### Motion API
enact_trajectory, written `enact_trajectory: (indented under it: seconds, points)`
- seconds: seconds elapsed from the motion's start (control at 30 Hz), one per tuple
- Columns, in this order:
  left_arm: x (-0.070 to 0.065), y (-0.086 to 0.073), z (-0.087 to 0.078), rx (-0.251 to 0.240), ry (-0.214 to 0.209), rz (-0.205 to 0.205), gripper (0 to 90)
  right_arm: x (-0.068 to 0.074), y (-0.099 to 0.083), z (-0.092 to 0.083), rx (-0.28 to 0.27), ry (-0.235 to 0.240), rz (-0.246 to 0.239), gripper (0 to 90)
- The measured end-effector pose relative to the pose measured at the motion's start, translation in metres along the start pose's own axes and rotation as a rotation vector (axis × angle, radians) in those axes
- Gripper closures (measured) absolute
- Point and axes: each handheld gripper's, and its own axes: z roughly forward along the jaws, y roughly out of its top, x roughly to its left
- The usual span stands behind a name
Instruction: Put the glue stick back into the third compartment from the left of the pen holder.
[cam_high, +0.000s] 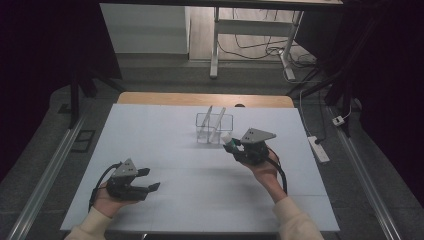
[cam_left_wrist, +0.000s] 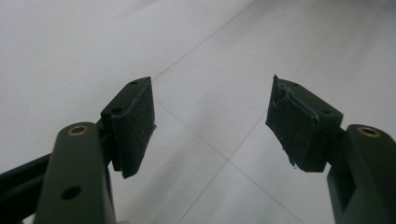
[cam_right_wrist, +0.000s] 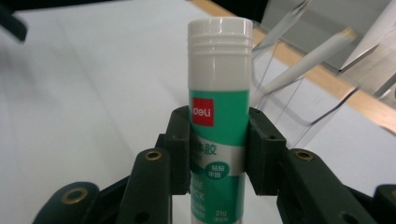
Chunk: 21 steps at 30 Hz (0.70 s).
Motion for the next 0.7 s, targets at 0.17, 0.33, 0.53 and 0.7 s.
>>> enact_trajectory:
  seconds: [0.17, 0.33, 0.53, 0.7]
  points:
    - [0.004, -0.004, -0.003, -0.006, 0.011, -0.014, 32.6, -0.013, 0.014, 0.009, -0.026, -0.025, 0.033, 64.4]
    - [0.007, -0.006, -0.004, -0.003, 0.015, -0.022, 32.3, -0.029, 0.023, 0.02, -0.052, -0.053, 0.066, 64.4]
    - [0.008, -0.007, -0.004, -0.003, 0.018, -0.02, 32.1, -0.044, 0.031, 0.033, -0.067, -0.079, 0.104, 64.4]
    - [0.011, -0.008, -0.006, -0.004, 0.021, -0.025, 32.0, -0.052, 0.038, 0.042, -0.084, -0.096, 0.119, 64.4]
